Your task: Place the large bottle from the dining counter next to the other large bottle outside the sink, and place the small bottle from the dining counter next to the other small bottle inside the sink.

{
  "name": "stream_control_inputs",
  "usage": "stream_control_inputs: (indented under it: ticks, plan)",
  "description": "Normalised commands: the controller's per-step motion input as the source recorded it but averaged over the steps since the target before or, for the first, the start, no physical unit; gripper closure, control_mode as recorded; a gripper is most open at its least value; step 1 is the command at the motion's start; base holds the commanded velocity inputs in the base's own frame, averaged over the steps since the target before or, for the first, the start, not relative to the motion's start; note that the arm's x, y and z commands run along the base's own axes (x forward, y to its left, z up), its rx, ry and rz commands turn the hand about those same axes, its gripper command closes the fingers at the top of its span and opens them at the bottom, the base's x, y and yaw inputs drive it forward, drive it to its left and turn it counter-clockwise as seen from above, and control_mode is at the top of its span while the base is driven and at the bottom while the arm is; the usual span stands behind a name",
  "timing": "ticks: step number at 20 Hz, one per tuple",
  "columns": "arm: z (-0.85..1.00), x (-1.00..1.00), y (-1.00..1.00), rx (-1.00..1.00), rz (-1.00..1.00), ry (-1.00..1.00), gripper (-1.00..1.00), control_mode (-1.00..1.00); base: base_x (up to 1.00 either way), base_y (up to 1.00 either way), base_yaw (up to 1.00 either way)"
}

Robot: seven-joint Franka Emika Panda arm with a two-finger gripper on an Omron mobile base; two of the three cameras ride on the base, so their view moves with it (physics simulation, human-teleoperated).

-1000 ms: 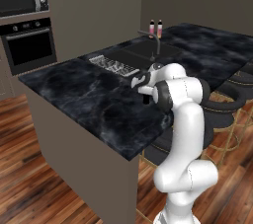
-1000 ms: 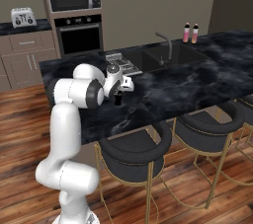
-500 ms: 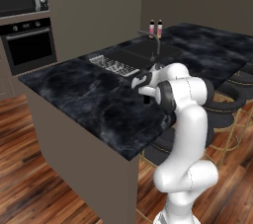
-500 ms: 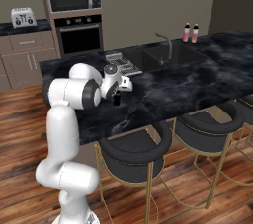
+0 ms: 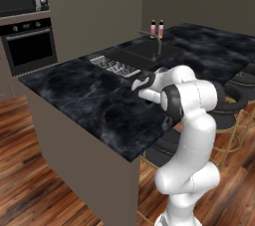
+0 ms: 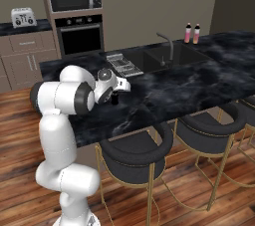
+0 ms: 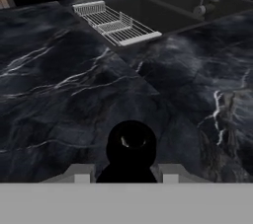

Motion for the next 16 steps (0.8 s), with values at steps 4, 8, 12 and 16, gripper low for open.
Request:
stream_control_inputs:
  ticks: [4, 8, 12, 16]
  plan:
    - [0.0, -0.25, 0.0, 0.0, 0.0, -0.04, 1.0, -1.0, 0.0, 0.0, 0.0]
    - [0.0, -0.26, 0.0, 0.0, 0.0, -0.02, 1.0, -1.0, 0.0, 0.0, 0.0]
    - [0.0, -0.28, 0.0, 0.0, 0.0, -0.04, 1.0, -1.0, 0.0, 0.0, 0.0]
    - [0.0, -0.19, 0.0, 0.0, 0.0, -0.03, 1.0, -1.0, 0.0, 0.0, 0.0]
